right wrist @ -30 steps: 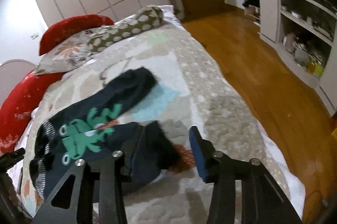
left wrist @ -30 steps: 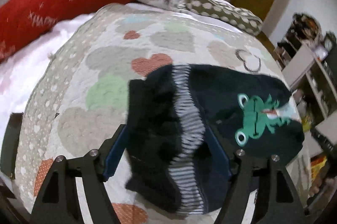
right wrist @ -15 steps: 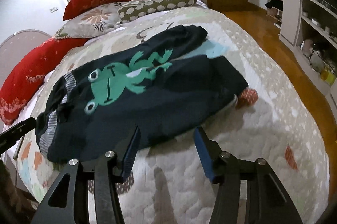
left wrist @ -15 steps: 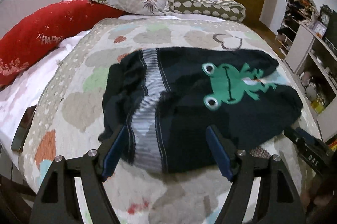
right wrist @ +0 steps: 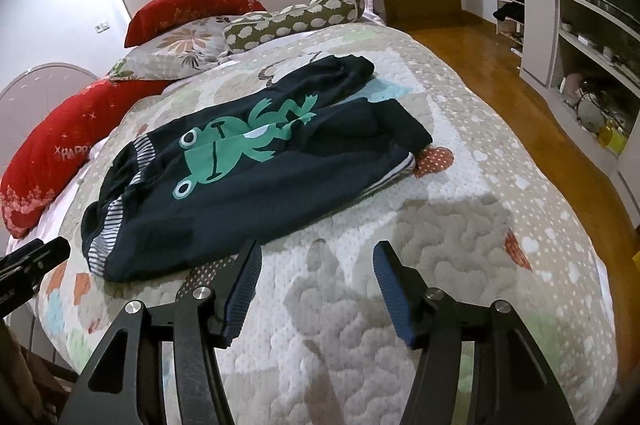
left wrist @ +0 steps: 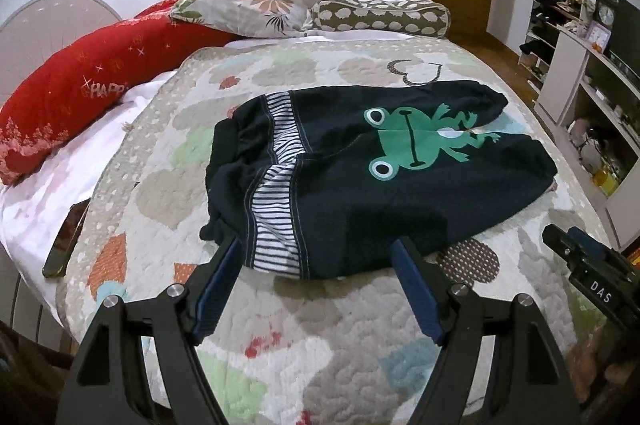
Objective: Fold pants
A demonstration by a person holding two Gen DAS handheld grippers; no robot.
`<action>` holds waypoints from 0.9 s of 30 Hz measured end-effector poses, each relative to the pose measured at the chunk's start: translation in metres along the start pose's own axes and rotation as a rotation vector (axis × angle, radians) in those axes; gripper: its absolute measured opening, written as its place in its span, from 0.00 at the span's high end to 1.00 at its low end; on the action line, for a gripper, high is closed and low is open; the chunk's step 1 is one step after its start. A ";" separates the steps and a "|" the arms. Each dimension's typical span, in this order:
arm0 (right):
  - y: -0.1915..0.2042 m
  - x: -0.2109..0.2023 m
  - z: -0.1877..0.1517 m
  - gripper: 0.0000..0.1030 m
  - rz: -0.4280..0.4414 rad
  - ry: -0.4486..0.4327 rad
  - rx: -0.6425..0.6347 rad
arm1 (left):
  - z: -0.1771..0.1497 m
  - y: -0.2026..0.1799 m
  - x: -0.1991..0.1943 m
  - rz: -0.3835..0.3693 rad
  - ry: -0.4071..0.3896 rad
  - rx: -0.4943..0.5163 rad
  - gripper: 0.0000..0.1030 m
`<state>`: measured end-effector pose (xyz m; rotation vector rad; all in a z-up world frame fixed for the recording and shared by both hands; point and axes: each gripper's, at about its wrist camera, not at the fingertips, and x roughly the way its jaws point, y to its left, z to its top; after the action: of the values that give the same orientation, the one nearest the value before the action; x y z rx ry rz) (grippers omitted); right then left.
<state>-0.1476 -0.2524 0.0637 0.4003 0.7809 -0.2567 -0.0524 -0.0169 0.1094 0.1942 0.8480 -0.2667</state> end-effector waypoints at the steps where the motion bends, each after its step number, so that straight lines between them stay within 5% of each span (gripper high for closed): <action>1: 0.001 -0.003 -0.001 0.39 0.001 -0.002 -0.002 | -0.001 -0.001 -0.003 0.000 -0.003 0.001 0.26; 8: 0.003 -0.030 -0.010 0.38 0.005 -0.042 -0.014 | -0.011 -0.002 -0.030 -0.001 -0.034 0.008 0.26; 13: 0.003 -0.044 -0.015 0.33 -0.002 -0.071 -0.023 | -0.016 0.005 -0.039 0.026 -0.064 0.015 0.16; 21: 0.006 -0.021 -0.022 0.32 -0.015 -0.007 -0.051 | -0.014 0.023 -0.002 0.017 0.023 -0.036 0.16; 27: 0.005 0.002 -0.004 0.32 -0.030 0.041 -0.115 | 0.015 0.050 0.035 -0.080 0.074 -0.076 0.16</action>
<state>-0.1467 -0.2461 0.0613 0.2862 0.8378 -0.2309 -0.0043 0.0215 0.0954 0.0998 0.9393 -0.3033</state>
